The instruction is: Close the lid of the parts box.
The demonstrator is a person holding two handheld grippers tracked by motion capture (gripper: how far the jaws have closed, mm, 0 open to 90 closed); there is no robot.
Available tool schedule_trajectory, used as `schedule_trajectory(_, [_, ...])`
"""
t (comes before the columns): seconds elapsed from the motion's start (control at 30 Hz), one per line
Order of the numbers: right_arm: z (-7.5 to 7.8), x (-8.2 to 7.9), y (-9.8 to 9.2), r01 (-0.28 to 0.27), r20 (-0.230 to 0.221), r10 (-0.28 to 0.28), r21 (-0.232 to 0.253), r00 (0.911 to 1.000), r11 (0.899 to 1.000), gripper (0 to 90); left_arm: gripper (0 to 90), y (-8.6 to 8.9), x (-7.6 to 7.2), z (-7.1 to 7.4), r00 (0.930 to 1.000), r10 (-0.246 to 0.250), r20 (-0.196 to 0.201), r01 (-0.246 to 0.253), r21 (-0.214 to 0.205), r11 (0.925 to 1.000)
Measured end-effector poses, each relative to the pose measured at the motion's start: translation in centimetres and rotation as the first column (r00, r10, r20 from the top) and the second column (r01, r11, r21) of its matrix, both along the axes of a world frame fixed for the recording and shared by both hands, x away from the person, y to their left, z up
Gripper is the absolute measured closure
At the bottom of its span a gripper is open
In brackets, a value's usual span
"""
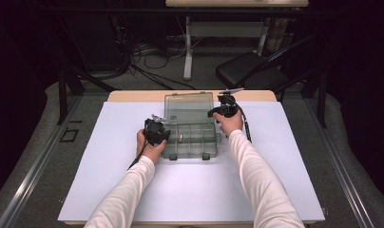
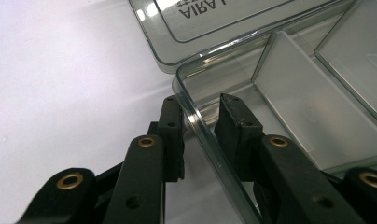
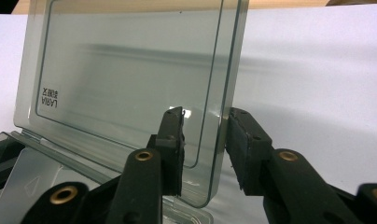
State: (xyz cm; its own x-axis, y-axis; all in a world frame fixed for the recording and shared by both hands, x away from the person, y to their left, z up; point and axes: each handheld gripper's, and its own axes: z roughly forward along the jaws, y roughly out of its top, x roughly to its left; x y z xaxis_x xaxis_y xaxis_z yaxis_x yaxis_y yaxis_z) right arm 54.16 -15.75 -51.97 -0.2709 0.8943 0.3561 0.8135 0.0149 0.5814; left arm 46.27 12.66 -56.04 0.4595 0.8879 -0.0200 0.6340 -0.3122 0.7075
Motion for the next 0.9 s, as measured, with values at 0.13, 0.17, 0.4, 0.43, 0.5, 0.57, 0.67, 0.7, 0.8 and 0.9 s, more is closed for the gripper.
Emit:
schedule_trajectory(0.13, [-0.1,-0.1,-0.3,-0.002,0.012,0.002,0.016,0.9999,1.000,70.4,71.2,0.0,0.0,0.0,1.0000,-0.003,-0.004,0.003,0.001,1.0000])
schedule_trajectory(0.17, [-0.1,-0.1,-0.4,-0.003,0.014,0.002,0.018,0.9999,1.000,71.3,71.2,0.0,0.0,0.1,1.0000,-0.005,-0.004,0.005,0.004,1.0000])
schedule_trajectory(0.4, [0.1,-0.3,-1.0,-0.013,0.024,0.012,0.042,0.9996,0.999,77.4,71.0,-0.1,0.0,0.1,1.0000,-0.009,-0.004,0.009,0.010,0.9999])
schedule_trajectory(0.43, [0.1,-0.3,-1.1,-0.018,0.029,0.016,0.041,0.9994,0.999,78.2,70.9,-0.1,0.0,0.1,1.0000,-0.009,-0.004,0.009,0.011,0.9999])
schedule_trajectory(0.5, [0.2,-0.3,-1.2,-0.017,0.029,0.017,0.033,0.9995,0.999,81.9,71.0,-0.1,0.0,0.1,1.0000,-0.009,-0.003,0.009,0.011,0.9999])
schedule_trajectory(0.57, [0.2,-0.4,-1.3,-0.015,0.025,0.014,0.037,0.9996,0.999,82.4,71.0,-0.1,0.0,0.1,1.0000,-0.008,-0.003,0.009,0.010,0.9999])
schedule_trajectory(0.67, [0.1,-0.4,-1.3,-0.022,0.039,0.021,0.036,0.9990,0.999,83.2,70.9,-0.1,0.0,0.1,0.9999,-0.010,-0.004,0.010,0.010,0.9999])
schedule_trajectory(0.7, [0.1,-0.5,-1.4,-0.024,0.039,0.023,0.041,0.9990,0.999,83.5,70.9,-0.1,0.0,0.1,0.9999,-0.010,-0.004,0.010,0.010,0.9999])
schedule_trajectory(0.8, [0.1,-0.5,-1.6,-0.033,0.045,0.031,0.045,0.9985,0.998,84.3,70.6,-0.1,0.0,0.1,0.9999,-0.013,-0.003,0.013,0.008,0.9999])
schedule_trajectory(0.9, [-0.1,-0.6,-1.7,-0.045,0.073,0.042,0.046,0.9964,0.998,84.5,70.4,0.0,0.0,0.1,0.9998,-0.018,-0.002,0.018,0.010,0.9998])
